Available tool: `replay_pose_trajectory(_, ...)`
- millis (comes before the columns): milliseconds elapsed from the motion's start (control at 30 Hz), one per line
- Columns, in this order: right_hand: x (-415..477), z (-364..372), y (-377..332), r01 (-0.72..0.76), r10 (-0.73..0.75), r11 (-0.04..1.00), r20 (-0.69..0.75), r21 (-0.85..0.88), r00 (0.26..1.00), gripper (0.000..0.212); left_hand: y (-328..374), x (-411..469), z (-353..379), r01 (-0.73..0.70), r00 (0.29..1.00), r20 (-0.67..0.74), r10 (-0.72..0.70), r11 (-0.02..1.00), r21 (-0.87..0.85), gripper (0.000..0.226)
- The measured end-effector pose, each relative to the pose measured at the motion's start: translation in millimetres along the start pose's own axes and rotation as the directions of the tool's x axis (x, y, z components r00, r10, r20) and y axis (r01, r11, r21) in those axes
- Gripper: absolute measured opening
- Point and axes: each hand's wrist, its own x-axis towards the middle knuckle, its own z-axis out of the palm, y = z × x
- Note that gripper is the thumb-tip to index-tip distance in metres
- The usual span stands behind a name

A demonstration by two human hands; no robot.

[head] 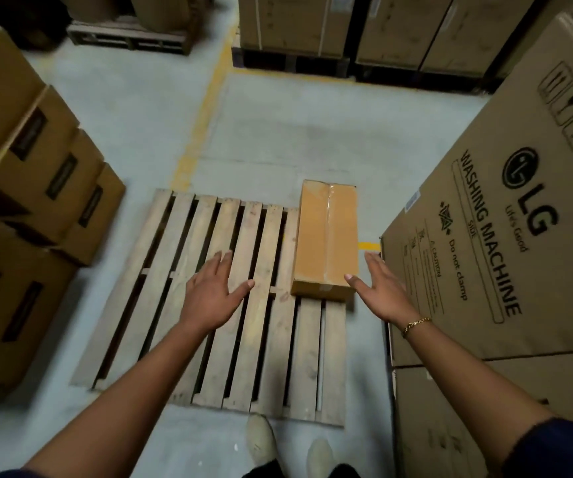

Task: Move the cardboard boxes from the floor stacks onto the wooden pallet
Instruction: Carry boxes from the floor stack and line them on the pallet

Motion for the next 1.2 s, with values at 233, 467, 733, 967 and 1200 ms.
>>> replay_pose_trajectory(233, -54.0, -3.3, -17.4, 0.106, -0.104, 0.994, 0.043, -0.038, 0.994, 0.08, -10.0, -75.0, -37.2, 0.046, 0.993, -0.11, -0.044, 0.999, 0.011, 0.082)
replay_pose_trajectory(467, -78.4, 21.3, -80.8, 0.271, -0.266, 0.962, 0.113, -0.028, 0.957, 0.08, -49.4, -150.0, -71.7, 0.192, 0.953, -0.229, -0.196, 0.981, -0.043, 0.078)
replay_pose_trajectory(733, -97.9, 94.0, -240.2, 0.478, -0.467, 0.879, 0.221, 0.005, 0.856, 0.082, -178.0, -227.8, -149.4, 0.361, 0.85, -0.358, -0.386, 0.922, -0.139, 0.072)
replay_pose_trajectory(967, -122.2, 201.7, -416.6, 0.485, -0.515, 0.857, 0.318, 0.174, 0.796, 0.079, -336.4, -295.1, -223.8, 0.476, 0.778, -0.358, -0.517, 0.856, -0.202, 0.067)
replay_pose_trajectory(1200, -137.5, 287.1, -539.9, 0.453, -0.519, 0.855, 0.423, 0.253, 0.743, 0.082, -470.2, -327.5, -282.7, 0.538, 0.743, -0.325, -0.585, 0.811, -0.228, 0.062)
